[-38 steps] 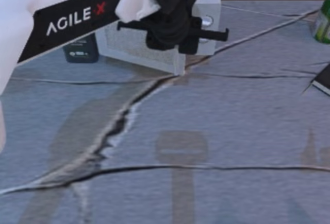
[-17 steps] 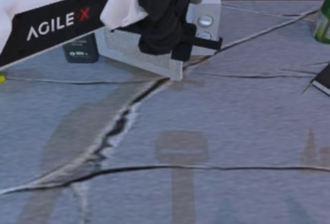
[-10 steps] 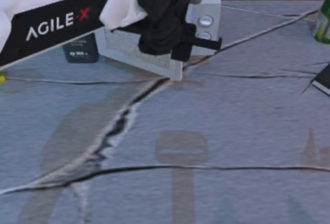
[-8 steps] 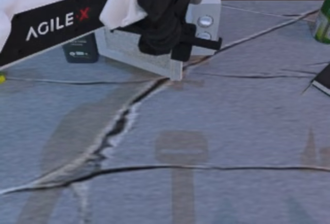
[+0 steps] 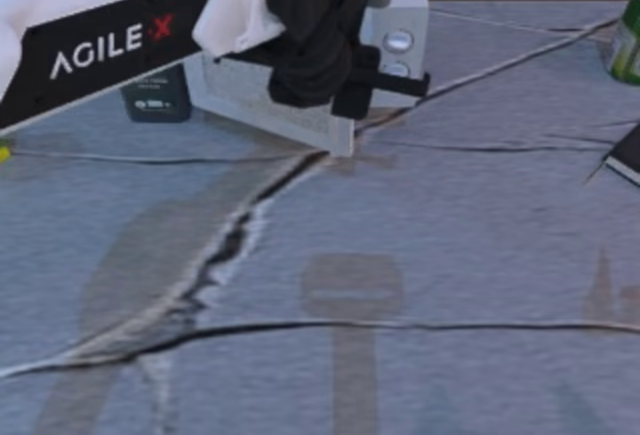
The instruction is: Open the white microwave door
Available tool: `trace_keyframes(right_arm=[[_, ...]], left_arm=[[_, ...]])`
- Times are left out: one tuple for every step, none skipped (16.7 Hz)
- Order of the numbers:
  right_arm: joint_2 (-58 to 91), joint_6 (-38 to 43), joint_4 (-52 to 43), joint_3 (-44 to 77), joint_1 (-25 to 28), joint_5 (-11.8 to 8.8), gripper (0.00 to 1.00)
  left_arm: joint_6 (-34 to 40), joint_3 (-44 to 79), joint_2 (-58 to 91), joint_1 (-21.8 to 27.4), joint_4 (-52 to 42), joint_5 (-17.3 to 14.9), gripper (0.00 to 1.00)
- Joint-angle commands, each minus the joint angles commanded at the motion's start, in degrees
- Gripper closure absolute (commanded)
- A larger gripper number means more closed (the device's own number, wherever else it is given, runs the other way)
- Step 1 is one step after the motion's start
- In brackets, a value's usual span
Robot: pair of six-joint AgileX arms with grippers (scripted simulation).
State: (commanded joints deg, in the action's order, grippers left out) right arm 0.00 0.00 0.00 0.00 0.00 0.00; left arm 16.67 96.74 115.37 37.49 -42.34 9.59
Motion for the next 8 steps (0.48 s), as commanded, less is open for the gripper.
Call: trace_keyframes(right_arm=[[0.00, 0.00, 0.00, 0.00, 0.00, 0.00, 0.00], [0.00, 0.00, 0.00, 0.00, 0.00, 0.00, 0.00], [0.00, 0.00, 0.00, 0.00, 0.00, 0.00, 0.00], [0.00, 0.00, 0.00, 0.00, 0.00, 0.00, 0.00], [0.00, 0.00, 0.00, 0.00, 0.00, 0.00, 0.00], [0.00, 0.00, 0.00, 0.00, 0.00, 0.00, 0.00], [0.00, 0.00, 0.00, 0.00, 0.00, 0.00, 0.00], [0.00, 0.00, 0.00, 0.00, 0.00, 0.00, 0.00]], left_arm=[[0.00, 0.00, 0.00, 0.00, 0.00, 0.00, 1.00], [0.00, 0.00, 0.00, 0.00, 0.00, 0.00, 1.00], [0.00, 0.00, 0.00, 0.00, 0.00, 0.00, 1.00], [0.27, 0.15, -0.06, 0.39, 0.03, -0.38, 1.00], [0.07, -0.06, -0.22, 0.35, 0.12, -0.46, 1.00], [-0.61, -0.80, -0.72, 0.17, 0.42, -0.75, 1.00], [-1.61, -1.91, -1.44, -0.10, 0.85, -1.19, 1.00], [-2.78, -3.18, -2.27, -0.41, 1.36, -1.73, 1.00]])
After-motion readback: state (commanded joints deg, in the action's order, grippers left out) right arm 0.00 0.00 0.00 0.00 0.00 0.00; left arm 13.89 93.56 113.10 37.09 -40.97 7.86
